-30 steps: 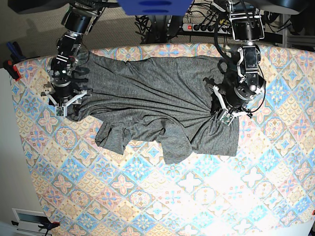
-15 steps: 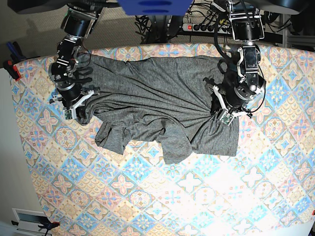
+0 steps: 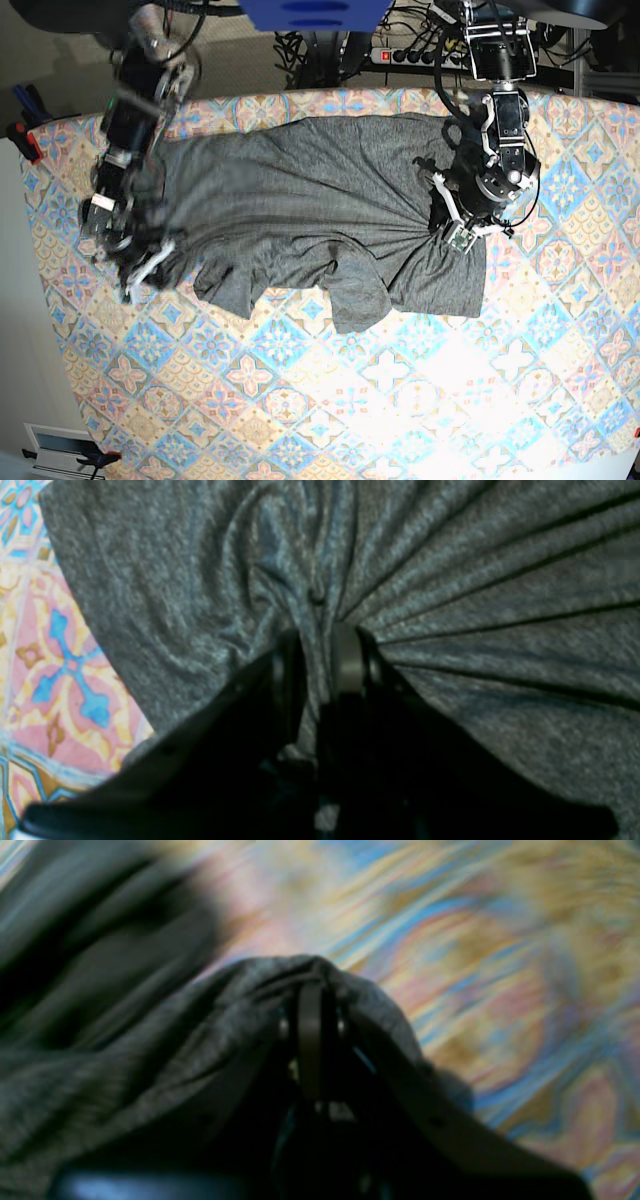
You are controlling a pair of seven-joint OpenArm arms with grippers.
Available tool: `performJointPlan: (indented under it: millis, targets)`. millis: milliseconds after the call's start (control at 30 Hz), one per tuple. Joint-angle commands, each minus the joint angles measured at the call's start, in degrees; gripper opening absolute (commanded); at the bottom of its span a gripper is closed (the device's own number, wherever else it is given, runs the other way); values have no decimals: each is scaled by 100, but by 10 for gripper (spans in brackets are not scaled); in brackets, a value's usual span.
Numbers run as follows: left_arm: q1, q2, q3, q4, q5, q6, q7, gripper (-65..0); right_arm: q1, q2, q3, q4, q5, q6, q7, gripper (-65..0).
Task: Layout the t-shirt on the table in an organized manner, then fold the t-shirt properly
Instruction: 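Drag the shirt edge with the right gripper away from the left gripper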
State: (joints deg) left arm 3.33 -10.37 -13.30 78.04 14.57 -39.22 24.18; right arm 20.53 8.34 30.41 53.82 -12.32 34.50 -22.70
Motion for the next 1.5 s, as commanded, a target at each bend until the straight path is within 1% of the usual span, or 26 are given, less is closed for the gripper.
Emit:
performJointPlan:
  millis: [0,33,100,200,233,333,467,633,700,800,900,1000,1067,1167,1267,1367,1467]
  targets:
    - [278,-84,-19,-178,1000,-78,1445,-539,149,173,154,-112,-12,-26,32,-650]
    - [278,-84,-19,-160,1000,-78,1445,-539,228,208,207,-217,-21,-105,94,-650]
    - [278,-84,-28,-72,1000,-78,1445,-537,272,278,251,-376,-21,-439,349,-650]
    - [278,-84,-28,51,1000,-78,1445,-536,272,375,225,-552,-21,-1081,771,-650]
    - [278,-84,-28,60,1000,-78,1445,-536,272,375,225,-622,-21,-1230,885,-650]
    - [243,-84,-28,60,1000,-78,1445,-536,307,375,251,-833,-21,-1441,1079,-650]
    - [225,-84,-28,60,1000,-78,1445,-536,623,375,242,-1167,-21,-1907,1351,-650]
    - [32,-75,-28,95,965,-78,1445,-536,896,375,251,-1527,-21,-1951,1632,-650]
    - [-4,-66,-28,209,956,-78,1445,-536,949,375,242,-1536,-21,-1951,1659,-650]
    - [-12,136,-28,587,1009,-78,1445,-536,949,375,225,-1510,-21,-1951,1632,-644]
    - [23,259,-28,992,1000,-78,1445,-536,949,375,225,-1492,-21,-1951,1615,-591]
    - [14,365,-19,1317,1000,-78,1445,-536,922,375,216,-1492,-65,-1916,1615,-489]
    - [23,409,-11,1484,1000,-78,1445,-535,922,375,84,-1492,-355,-1916,1615,-426]
    - [5,426,7,1625,1000,-78,1445,-535,922,375,-66,-1457,-751,-1916,1659,-358]
    - [-4,435,25,1704,1000,-78,1445,-535,922,366,-57,-886,-760,-1916,1659,-328]
    - [-12,435,25,1704,1000,-78,1445,-535,905,366,-57,-173,-768,-1916,1659,-327]
    - [-12,435,16,1704,1000,-78,1436,-535,667,366,-57,486,-768,-1916,1659,-327]
